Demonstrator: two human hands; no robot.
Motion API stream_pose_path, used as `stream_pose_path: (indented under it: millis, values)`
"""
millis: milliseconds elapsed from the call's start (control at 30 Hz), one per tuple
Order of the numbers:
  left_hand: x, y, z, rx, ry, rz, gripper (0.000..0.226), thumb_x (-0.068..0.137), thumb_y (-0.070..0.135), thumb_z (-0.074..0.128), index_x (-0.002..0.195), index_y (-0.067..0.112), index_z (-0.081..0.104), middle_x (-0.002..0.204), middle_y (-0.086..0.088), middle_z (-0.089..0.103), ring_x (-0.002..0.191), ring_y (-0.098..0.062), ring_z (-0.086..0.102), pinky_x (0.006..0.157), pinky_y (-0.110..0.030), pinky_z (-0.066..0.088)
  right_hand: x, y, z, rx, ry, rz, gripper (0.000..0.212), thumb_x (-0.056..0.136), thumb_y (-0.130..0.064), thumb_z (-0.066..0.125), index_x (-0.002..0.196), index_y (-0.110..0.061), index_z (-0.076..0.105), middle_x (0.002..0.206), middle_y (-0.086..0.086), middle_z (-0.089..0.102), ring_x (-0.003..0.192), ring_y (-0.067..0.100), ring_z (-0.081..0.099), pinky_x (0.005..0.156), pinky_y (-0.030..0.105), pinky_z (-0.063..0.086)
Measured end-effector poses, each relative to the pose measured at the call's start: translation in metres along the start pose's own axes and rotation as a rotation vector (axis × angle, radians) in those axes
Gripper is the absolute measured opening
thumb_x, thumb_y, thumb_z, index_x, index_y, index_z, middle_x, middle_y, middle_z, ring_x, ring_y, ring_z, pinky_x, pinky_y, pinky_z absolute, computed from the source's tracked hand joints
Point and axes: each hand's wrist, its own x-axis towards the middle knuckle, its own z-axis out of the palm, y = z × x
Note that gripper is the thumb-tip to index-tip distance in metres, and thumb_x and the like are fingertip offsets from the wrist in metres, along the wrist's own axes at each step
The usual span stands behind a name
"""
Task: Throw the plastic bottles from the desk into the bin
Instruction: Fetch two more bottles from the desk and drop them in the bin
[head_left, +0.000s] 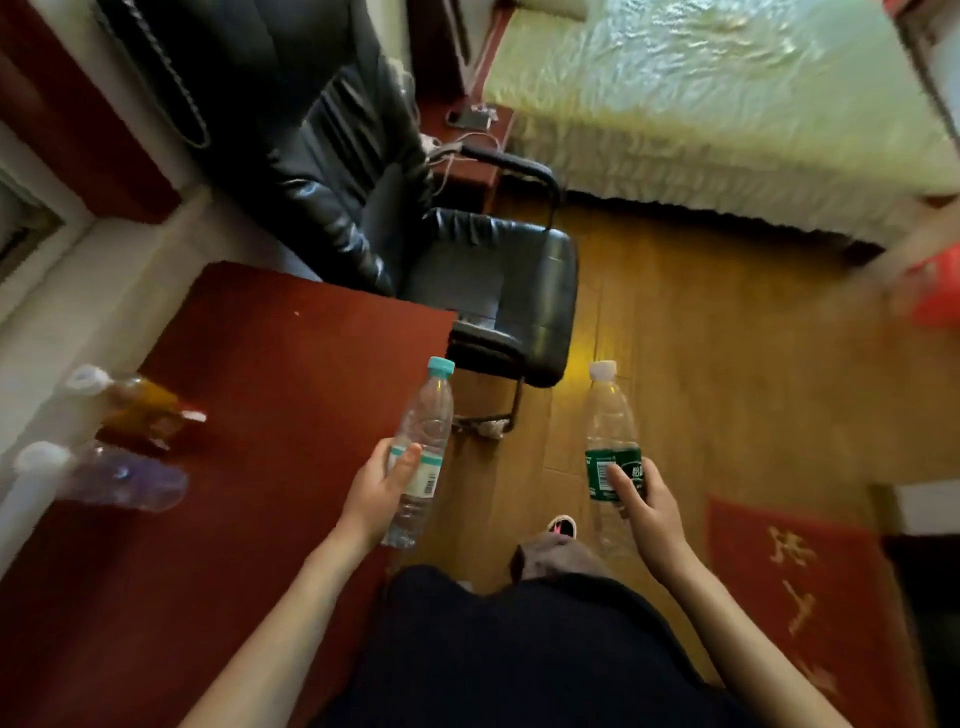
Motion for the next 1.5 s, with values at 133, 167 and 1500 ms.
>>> stream_pose_path:
  millis: [133,167,1500]
  values:
    - [0.036,0.047,0.07,0.172,-0.139,0.087,0.028,0.093,0.048,0.045,0.098,0.024,0.057,0.087,0.0,0.069,0.077,-0.012,0.067,0.063,-0.024,0.049,-0.003,0.032,-0.065,0.011,0.181,0.07,0.054,0.08,-0.062,0.056,0.11,-0.018,0.057,0.094,-0.007,0.068,0.084,0.007,0.066,0.072,0.023,0.048]
    - [0.044,0.055,0.089,0.193,-0.174,0.087,0.028,0.094,0.047,0.045,0.099,0.023,0.057,0.086,0.001,0.068,0.077,-0.011,0.067,0.064,-0.023,0.048,-0.004,0.041,-0.082,0.014,0.218,0.1,0.05,0.083,-0.06,0.057,0.108,-0.016,0.056,0.092,-0.009,0.066,0.086,0.009,0.065,0.076,0.025,0.048]
    - [0.418,0.448,0.871,0.576,-0.912,0.193,0.031,0.094,0.048,0.048,0.107,0.022,0.059,0.091,-0.005,0.072,0.077,-0.016,0.071,0.069,-0.032,0.059,0.362,0.08,-0.652,0.445,1.012,0.406,0.05,0.071,-0.067,0.059,0.109,-0.034,0.058,0.098,0.004,0.073,0.085,0.024,0.072,0.077,0.047,0.059]
